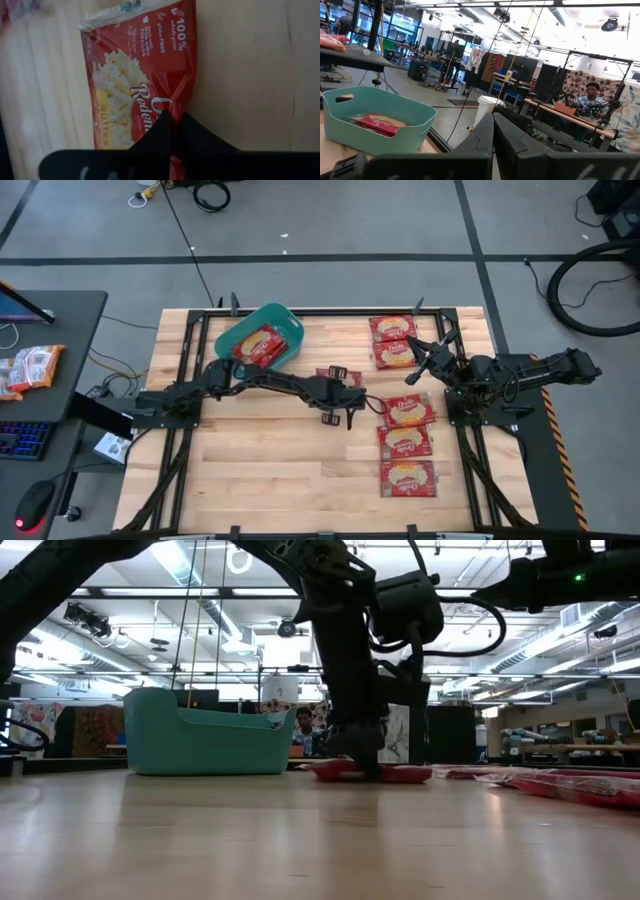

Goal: Sort popcorn bags into baskets
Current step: Put the popcorn bag into the bin

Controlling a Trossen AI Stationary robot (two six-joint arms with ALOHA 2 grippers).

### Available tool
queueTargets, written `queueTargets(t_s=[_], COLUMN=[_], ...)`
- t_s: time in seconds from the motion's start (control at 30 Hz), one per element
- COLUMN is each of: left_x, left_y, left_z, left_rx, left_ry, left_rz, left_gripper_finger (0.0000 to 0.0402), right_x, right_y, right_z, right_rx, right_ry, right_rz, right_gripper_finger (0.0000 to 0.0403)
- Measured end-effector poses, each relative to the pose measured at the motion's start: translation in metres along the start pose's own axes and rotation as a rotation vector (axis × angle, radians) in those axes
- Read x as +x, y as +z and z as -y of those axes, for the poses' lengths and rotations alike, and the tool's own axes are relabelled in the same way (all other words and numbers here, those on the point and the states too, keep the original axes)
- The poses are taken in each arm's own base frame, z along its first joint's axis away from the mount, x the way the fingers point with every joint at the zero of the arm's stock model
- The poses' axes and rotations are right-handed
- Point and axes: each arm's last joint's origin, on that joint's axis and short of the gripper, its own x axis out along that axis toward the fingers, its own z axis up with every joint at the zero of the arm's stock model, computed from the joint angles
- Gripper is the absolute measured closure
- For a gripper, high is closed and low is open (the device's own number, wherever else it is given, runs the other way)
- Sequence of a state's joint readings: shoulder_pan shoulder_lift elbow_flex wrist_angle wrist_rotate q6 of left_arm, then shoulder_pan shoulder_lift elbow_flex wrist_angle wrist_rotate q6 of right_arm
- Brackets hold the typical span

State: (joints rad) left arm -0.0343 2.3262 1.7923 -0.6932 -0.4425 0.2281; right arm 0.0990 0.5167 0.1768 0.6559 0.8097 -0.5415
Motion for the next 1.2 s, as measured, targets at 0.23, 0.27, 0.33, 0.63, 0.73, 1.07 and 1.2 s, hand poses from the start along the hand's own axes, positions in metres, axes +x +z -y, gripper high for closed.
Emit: queueTargets(t_s=[0.23,0.27,0.33,0.63,0.73,1.07,1.2], left_x=[-0.044,-0.052,-0.071,-0.138,-0.149,-0.155,-0.155], left_y=[-0.009,-0.012,-0.015,-0.042,-0.054,-0.069,-0.072], left_z=[-0.034,-0.039,-0.047,-0.068,-0.073,-0.076,-0.078], left_rx=[-0.159,-0.18,-0.227,-0.366,-0.407,-0.44,-0.44], left_ry=[-0.005,-0.004,0.009,0.155,0.213,0.319,0.33], left_rz=[-0.023,-0.027,-0.023,-0.088,-0.149,-0.257,-0.276], left_gripper_finger=[0.0385,0.0385,0.0385,0.0385,0.0385,0.0385,0.0385], right_x=[0.0,0.0,0.0,0.0,0.0,0.0,0.0], right_y=[0.0,0.0,0.0,0.0,0.0,0.0,-0.001], right_z=[0.0,0.0,0.0,0.0,0.0,0.0,0.0], right_rx=[-0.002,-0.002,-0.003,-0.003,-0.001,-0.003,-0.005], right_ry=[0.0,0.001,0.001,0.001,0.0,0.003,0.004], right_rz=[-0.002,-0.002,-0.002,-0.002,-0.001,-0.001,-0.003], right_gripper_finger=[0.0392,0.0392,0.0392,0.0392,0.0392,0.0392,0.0392])
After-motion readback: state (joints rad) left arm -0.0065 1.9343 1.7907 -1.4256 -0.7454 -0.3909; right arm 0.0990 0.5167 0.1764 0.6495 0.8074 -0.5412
